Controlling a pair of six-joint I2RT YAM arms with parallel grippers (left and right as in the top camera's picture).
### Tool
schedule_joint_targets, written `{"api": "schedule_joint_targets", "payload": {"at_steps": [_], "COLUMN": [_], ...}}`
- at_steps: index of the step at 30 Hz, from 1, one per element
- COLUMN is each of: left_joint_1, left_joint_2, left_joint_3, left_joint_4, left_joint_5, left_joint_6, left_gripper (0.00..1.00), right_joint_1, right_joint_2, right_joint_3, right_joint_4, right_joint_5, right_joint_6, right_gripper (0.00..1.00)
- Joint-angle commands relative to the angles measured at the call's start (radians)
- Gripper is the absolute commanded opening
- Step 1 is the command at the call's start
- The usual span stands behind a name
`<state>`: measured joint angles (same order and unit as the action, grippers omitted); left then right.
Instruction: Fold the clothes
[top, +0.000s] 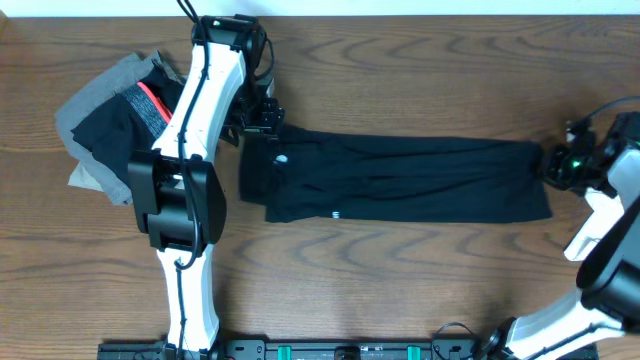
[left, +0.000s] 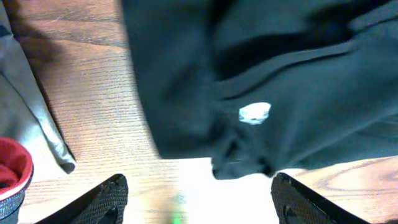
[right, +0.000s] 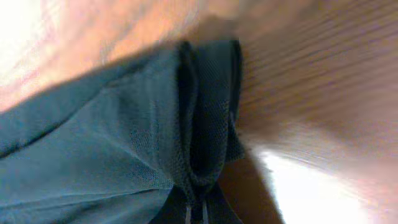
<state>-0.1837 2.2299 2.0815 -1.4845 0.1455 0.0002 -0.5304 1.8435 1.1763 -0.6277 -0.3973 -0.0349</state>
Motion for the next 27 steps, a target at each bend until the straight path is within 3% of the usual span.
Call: {"api": "schedule_joint_targets", "payload": {"at_steps": [1, 8, 13, 27], "left_joint_1": [0.030, 0.108, 0.158, 0.167], "left_joint_2": [-0.012, -0.098, -0.181, -0.262], "left_joint_3": [-0.004, 0.022, 0.027, 0.026], "left_joint_4": [-0.006, -0.001, 0.017, 0.036], "left_joint_5": [-0.016, -0.011, 0.039, 0.038], "left_joint_6": [0.010, -0.002, -0.002, -0.002], "left_gripper": [0.76, 0.75, 0.76, 0.77], "right_joint_1": [-0.009, 0.066, 0.229, 0.737], "right_joint_2": [-0.115, -0.294, -0.360, -0.158], "right_joint_3": [0.028, 0.028, 0.028, 0.027], "right_joint_4": [0.006, -0.020, -0.023, -0.021], "right_joint_5": [0.095, 0.002, 0.005, 0.102], "right_joint_6": [0.041, 0.049, 0.050, 0.177], "right_gripper": [0.01, 0.01, 0.01, 0.01]}}
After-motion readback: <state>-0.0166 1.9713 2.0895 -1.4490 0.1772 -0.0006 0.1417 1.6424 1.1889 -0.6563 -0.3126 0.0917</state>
